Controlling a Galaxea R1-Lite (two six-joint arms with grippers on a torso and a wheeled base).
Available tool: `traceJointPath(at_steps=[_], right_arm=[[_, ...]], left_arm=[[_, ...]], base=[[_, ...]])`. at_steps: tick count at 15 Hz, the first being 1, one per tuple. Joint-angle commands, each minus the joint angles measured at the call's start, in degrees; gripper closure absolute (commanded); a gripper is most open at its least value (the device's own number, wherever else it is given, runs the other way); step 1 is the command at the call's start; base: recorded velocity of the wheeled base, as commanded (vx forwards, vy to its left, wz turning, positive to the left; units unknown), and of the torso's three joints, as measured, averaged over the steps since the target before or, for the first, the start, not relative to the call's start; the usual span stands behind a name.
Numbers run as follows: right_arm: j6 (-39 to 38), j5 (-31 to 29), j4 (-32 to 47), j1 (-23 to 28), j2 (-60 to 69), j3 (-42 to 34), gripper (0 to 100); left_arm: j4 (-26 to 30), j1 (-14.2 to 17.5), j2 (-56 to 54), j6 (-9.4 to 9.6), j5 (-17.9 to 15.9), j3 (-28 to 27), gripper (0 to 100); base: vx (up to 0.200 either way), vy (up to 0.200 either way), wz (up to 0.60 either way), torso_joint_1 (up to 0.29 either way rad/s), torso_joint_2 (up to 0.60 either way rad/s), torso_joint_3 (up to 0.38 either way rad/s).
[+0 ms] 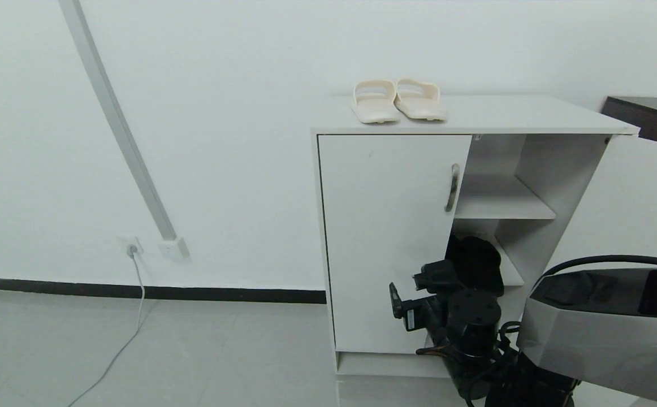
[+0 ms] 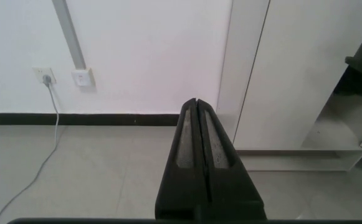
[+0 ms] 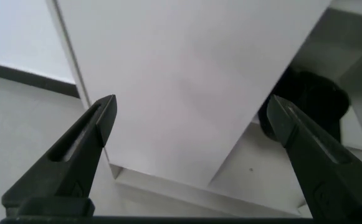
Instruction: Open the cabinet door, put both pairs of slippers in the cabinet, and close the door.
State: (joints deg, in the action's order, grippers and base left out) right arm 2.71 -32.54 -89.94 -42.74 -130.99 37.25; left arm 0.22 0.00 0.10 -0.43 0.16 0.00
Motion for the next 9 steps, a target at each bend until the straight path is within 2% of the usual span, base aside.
traceJointPath(at_steps=[1,9], right_arm=[[0.0,-0.1,-0.1,-0.2,0.2,-0.2,0],[0.0,-0.2,-0.1,-0.1,0.0,-0.1,0]], left_arm=[[0.0,0.0,0.0,-0.01,0.0,0.0,100],[0.0,0.0,0.0,0.08,-0.1,0.0,100]], base=[[0.000,0.000,0.00,0.144,-0.47,-0.339],[0.000,0.000,0.00,0.161,-0.48,-0.324]])
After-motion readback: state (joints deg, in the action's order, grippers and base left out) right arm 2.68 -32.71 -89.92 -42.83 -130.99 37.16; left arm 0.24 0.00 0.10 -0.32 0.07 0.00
